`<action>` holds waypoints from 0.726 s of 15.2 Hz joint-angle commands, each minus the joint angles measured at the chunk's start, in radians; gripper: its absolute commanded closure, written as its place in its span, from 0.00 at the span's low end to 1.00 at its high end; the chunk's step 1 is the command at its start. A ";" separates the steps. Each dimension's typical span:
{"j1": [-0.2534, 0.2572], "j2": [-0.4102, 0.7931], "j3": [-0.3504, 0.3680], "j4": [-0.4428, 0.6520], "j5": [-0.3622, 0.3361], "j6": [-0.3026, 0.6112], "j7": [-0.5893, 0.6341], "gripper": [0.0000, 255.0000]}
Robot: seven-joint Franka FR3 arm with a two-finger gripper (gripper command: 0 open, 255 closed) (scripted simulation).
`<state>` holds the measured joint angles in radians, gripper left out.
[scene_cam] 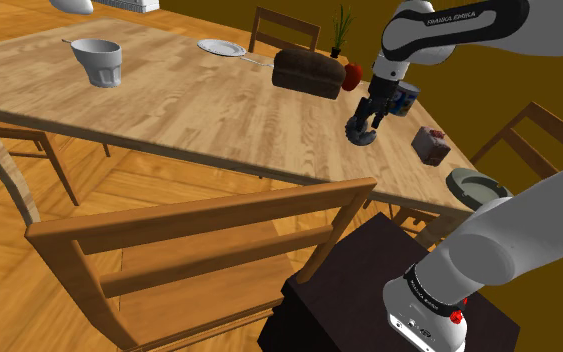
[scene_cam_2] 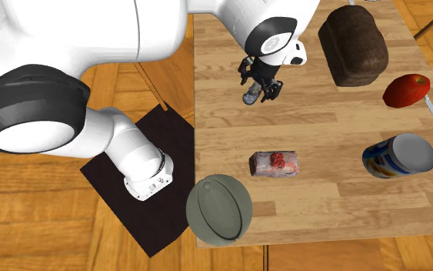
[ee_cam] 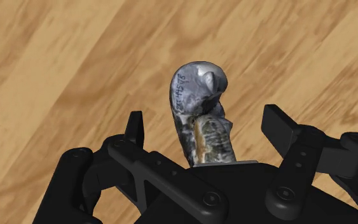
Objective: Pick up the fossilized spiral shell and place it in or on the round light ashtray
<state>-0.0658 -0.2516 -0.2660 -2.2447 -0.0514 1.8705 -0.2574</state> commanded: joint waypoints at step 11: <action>0.000 -0.004 0.001 0.010 0.000 -0.014 0.001 1.00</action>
<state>-0.0660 -0.2542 -0.2659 -2.2404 -0.0518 1.8648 -0.2574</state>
